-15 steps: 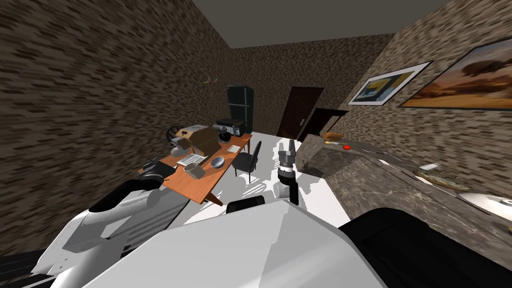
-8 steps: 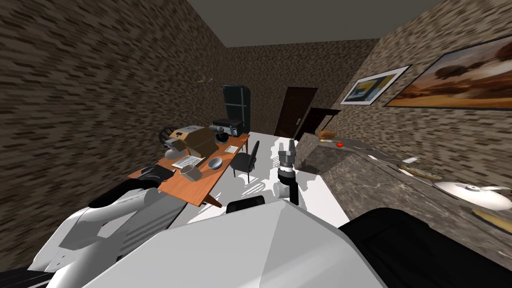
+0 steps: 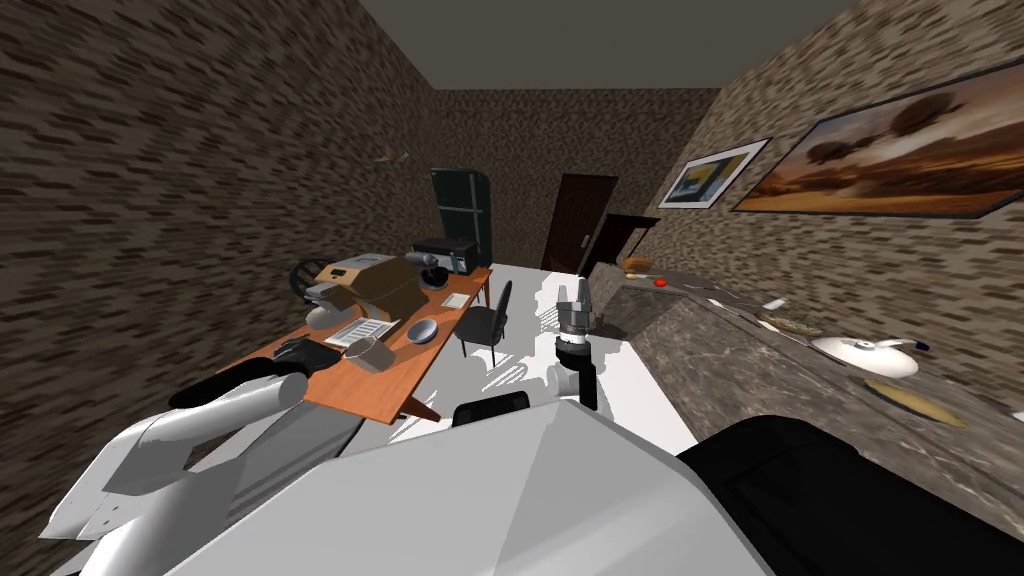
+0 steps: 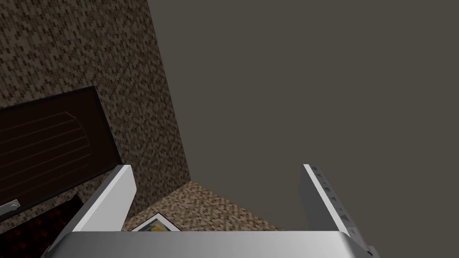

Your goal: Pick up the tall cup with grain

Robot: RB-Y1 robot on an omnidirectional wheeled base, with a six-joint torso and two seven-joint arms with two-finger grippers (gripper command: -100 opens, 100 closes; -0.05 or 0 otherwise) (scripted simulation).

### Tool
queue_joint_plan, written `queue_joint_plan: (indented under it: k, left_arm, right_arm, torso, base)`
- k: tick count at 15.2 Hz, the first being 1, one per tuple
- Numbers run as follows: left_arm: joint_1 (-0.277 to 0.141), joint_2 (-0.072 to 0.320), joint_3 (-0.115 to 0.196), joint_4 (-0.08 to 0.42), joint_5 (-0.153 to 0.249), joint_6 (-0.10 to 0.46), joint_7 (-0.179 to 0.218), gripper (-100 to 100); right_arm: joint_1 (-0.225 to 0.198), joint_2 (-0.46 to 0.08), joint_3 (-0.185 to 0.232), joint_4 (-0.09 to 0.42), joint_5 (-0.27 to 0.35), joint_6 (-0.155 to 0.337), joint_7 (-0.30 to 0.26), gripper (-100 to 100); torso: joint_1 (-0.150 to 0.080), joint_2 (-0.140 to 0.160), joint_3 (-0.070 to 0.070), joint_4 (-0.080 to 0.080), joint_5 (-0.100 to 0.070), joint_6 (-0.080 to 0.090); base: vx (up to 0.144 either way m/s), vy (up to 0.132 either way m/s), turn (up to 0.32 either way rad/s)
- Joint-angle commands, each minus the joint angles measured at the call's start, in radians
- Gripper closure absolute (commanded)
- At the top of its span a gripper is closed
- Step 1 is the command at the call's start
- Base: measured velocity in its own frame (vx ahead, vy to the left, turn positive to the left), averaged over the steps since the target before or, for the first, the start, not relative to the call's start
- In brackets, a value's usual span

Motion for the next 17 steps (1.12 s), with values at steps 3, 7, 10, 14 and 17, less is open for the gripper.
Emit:
queue_joint_plan:
  k: [3,7,10,14,17]
  left_arm:
    - [-0.021,0.012,0.025,0.041,0.008,0.088,0.03,-100]
    - [-0.04,0.022,0.047,0.074,0.014,0.169,0.059,-100]
    - [-0.06,0.03,0.069,0.107,0.019,0.23,0.087,-100]
    - [-0.079,0.038,0.089,0.14,0.023,0.31,0.114,-100]
    - [-0.097,0.046,0.108,0.172,0.028,0.367,0.141,-100]
  right_arm:
    - [0.0,0.0,0.0,0.0,0.0,0.0,0.0,0]
    - [0.0,0.0,0.0,0.0,0.0,0.0,0.0,0]
    - [0.0,0.0,0.0,0.0,0.0,0.0,0.0,0]
    - [0.0,0.0,0.0,0.0,0.0,0.0,0.0,0]
    - [0.0,0.0,0.0,0.0,0.0,0.0,0.0,0]
  torso:
    - [0.0,0.0,0.0,0.0,0.0,0.001]
    - [0.0,-0.001,-0.001,0.0,0.0,0.001]
    - [0.0,-0.001,-0.001,0.0,0.0,0.001]
    - [0.001,-0.001,-0.001,0.0,0.0,0.001]
    - [0.0,-0.001,-0.001,0.0,0.0,0.0]
  base:
    - [0.01,0.017,-0.15]
    - [0.01,0.019,-0.103]
    - [0.015,0.02,-0.125]
    - [0.016,0.026,-0.099]
    - [0.016,0.021,-0.058]
